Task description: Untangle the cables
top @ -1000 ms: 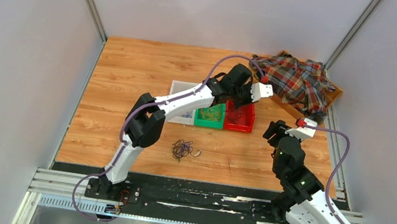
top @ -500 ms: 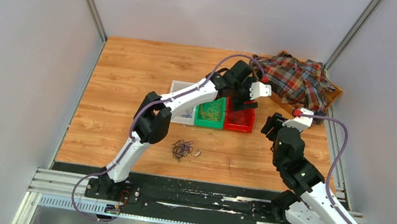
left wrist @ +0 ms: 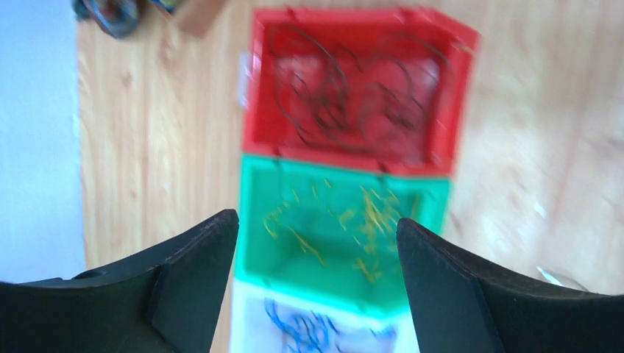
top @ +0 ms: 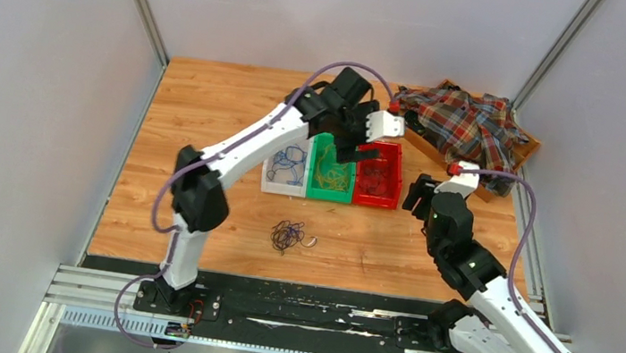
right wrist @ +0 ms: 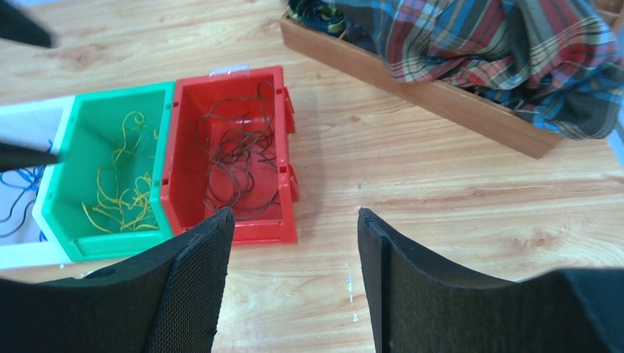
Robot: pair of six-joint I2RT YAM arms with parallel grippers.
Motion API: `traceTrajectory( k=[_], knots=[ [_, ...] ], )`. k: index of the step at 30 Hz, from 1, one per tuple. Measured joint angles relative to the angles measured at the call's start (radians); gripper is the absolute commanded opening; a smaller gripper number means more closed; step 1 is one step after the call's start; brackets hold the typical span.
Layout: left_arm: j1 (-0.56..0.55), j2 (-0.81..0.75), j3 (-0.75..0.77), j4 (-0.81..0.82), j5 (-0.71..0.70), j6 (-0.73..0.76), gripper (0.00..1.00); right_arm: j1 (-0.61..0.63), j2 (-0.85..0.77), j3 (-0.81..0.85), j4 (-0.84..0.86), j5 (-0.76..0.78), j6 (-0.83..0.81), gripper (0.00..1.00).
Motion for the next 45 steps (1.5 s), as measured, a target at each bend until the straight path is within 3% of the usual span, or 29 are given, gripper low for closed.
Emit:
traceTrajectory(
  k=[9,12,17,31,34,39,45],
  knots=[
    [0.095,-0.513,-0.571,-0.189,0.152,0.042,0.73,0.0,0.112,-0.009,0.074,-0.216,-0.01,0.55],
    [0.11,-0.579,-0.751,-0.215,0.202,0.063,0.67,0.0,0.185,-0.015,0.112,-0.314,-0.006,0.53],
    [0.11,-0.563,-0.946,-0.218,0.236,0.094,0.63,0.002,0.263,-0.021,0.114,-0.414,0.005,0.49],
    [0.129,-0.51,-1.107,0.007,0.237,0.158,0.49,0.003,0.186,-0.073,0.13,-0.45,0.037,0.4],
    [0.129,-0.504,-1.132,0.028,0.234,0.165,0.4,0.003,0.186,-0.073,0.13,-0.449,0.043,0.38],
    [0.129,-0.505,-1.155,0.093,0.207,0.137,0.09,0.003,0.187,-0.073,0.13,-0.433,0.058,0.37],
    [0.129,-0.584,-1.164,0.138,0.144,0.074,0.06,0.011,0.205,-0.079,0.192,-0.439,0.081,0.46]
  ],
)
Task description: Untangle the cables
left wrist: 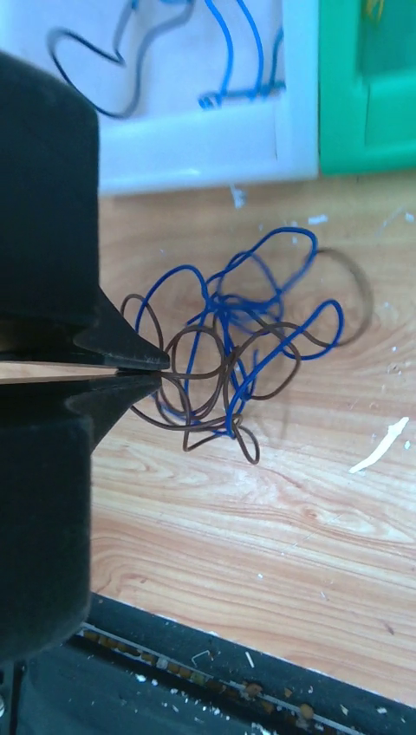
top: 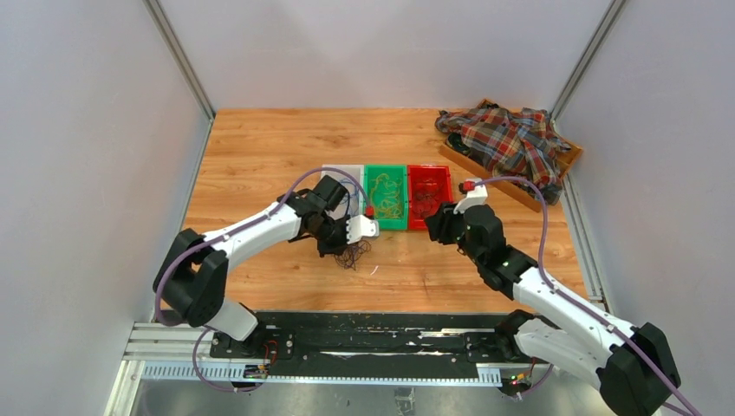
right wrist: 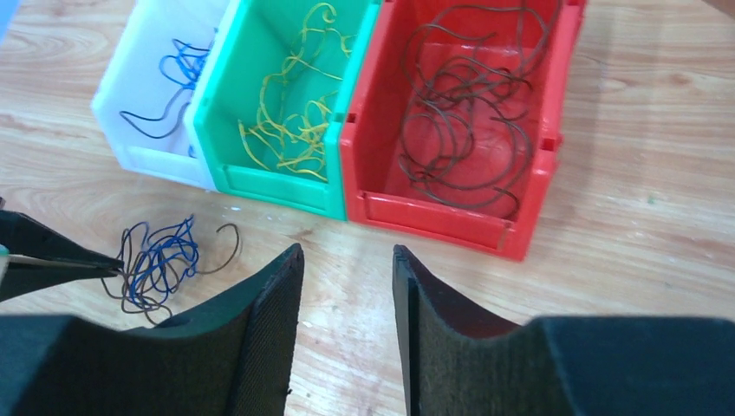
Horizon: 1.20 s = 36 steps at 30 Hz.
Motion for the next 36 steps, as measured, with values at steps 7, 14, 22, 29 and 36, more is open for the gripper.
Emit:
traceTrajectory(
  k=[7,14,22,29,36],
  knots=[
    [0.0,-0.117,0.104,-0.121,-0.011,-0.03,0.06,0.064,0.067,-0.039,0.23,-0.11,-0.034,0.67],
    [0.0,-0.187,0.183,-0.254,0.052,-0.06,0.06,0.172,0.201,-0.001,0.454,-0.32,-0.094,0.72],
    [0.0,-0.208,0.231,-0.356,0.147,-0.1,0.06,0.257,0.319,0.032,0.623,-0.487,-0.108,0.69],
    [0.0,-0.223,0.27,-0.387,0.222,-0.139,0.06,0.263,0.422,0.047,0.71,-0.546,-0.084,0.64],
    [0.0,-0.226,0.298,-0.406,0.293,-0.189,0.08,0.3,0.455,0.045,0.703,-0.479,-0.089,0.53]
  ],
)
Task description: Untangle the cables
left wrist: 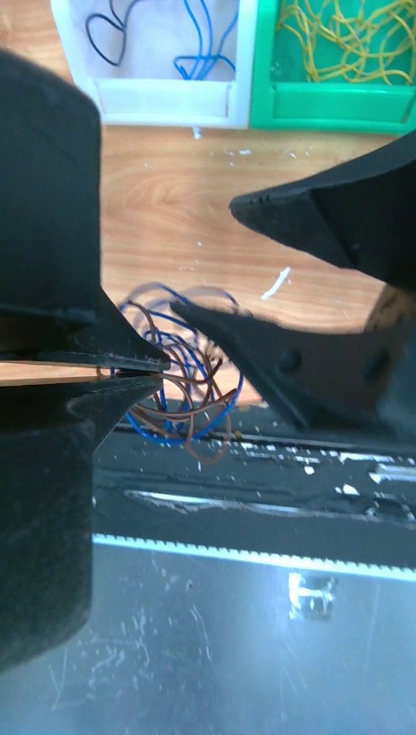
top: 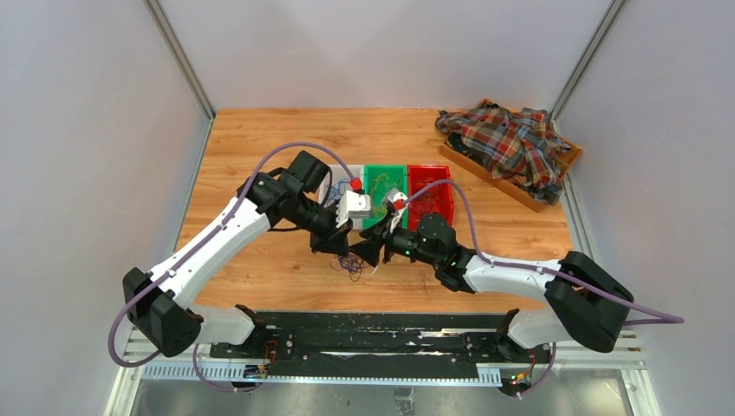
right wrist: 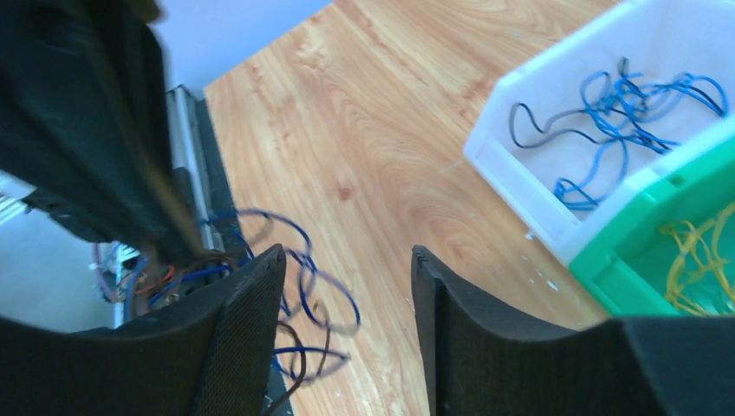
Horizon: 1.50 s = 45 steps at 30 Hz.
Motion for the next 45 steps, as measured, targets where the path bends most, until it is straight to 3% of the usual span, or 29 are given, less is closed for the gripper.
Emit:
traceTrajectory(
  k=[6,10,20,22,25,28,34,45],
  knots=[
    [0.0,-0.022,0.023,-0.017,0.091,-0.059,0.08,0.006,-0.005,-0.078,0.005,0.143,-0.003,0.5],
    [0.0,-0.035,0.029,-0.025,0.104,-0.088,0.07,0.01,-0.028,-0.14,0.012,0.191,0.0,0.39],
    [0.0,-0.061,0.081,-0.028,0.084,-0.123,0.07,0.016,-0.227,-0.269,-0.031,0.292,-0.002,0.25],
    [0.0,-0.068,0.085,-0.03,0.061,-0.124,0.06,0.018,-0.285,-0.272,-0.075,0.313,-0.014,0.31],
    [0.0,-0.069,0.089,-0.029,0.022,-0.124,0.05,0.018,-0.391,-0.272,-0.135,0.341,-0.037,0.55],
    [0.0,-0.069,0.089,-0.03,-0.003,-0.122,0.05,0.018,-0.475,-0.254,-0.183,0.348,-0.071,0.64],
    [-0.002,-0.064,0.088,-0.031,-0.018,-0.12,0.03,0.061,-0.488,-0.127,-0.214,0.311,-0.127,0.66],
    [-0.022,-0.064,0.088,-0.033,-0.019,-0.121,0.02,0.116,-0.307,0.0,-0.189,0.24,-0.171,0.65]
  ],
)
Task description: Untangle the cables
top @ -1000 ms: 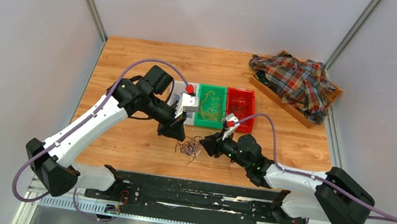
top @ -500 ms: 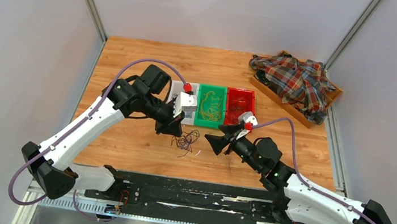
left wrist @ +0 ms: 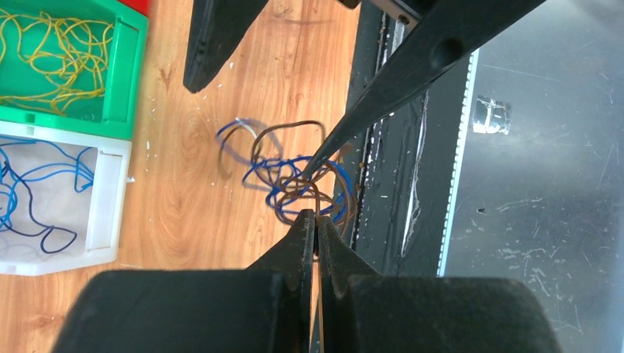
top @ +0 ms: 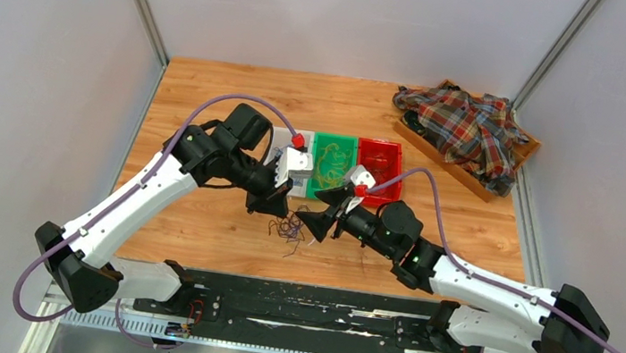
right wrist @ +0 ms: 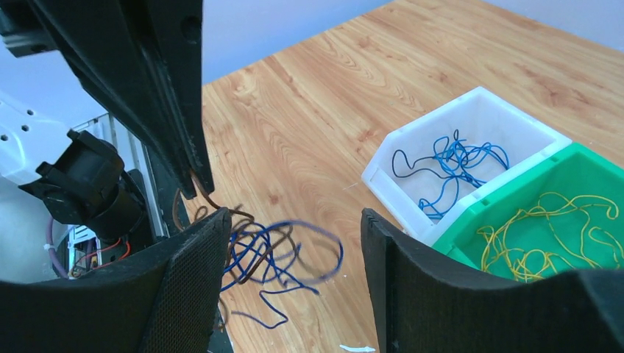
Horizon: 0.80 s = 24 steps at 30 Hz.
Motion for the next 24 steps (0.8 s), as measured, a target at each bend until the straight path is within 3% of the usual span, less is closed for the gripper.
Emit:
traceTrajectory(
  k=[17,18,21,24],
  knots=[
    [-0.058,0.0,0.116,-0.001,0.091,-0.029,0.01,0.0,0.118,0.037,0.08,-0.045,0.0,0.65],
    [-0.061,0.0,0.127,-0.001,0.103,-0.035,0.01,0.0,0.125,0.042,0.092,-0.048,0.003,0.64],
    [-0.065,0.001,0.148,0.0,0.124,-0.05,0.01,0.0,0.143,0.045,0.135,-0.053,0.023,0.47],
    [-0.066,0.01,0.18,-0.002,0.131,-0.053,0.01,0.0,0.159,0.035,0.185,-0.052,0.061,0.42]
  ],
)
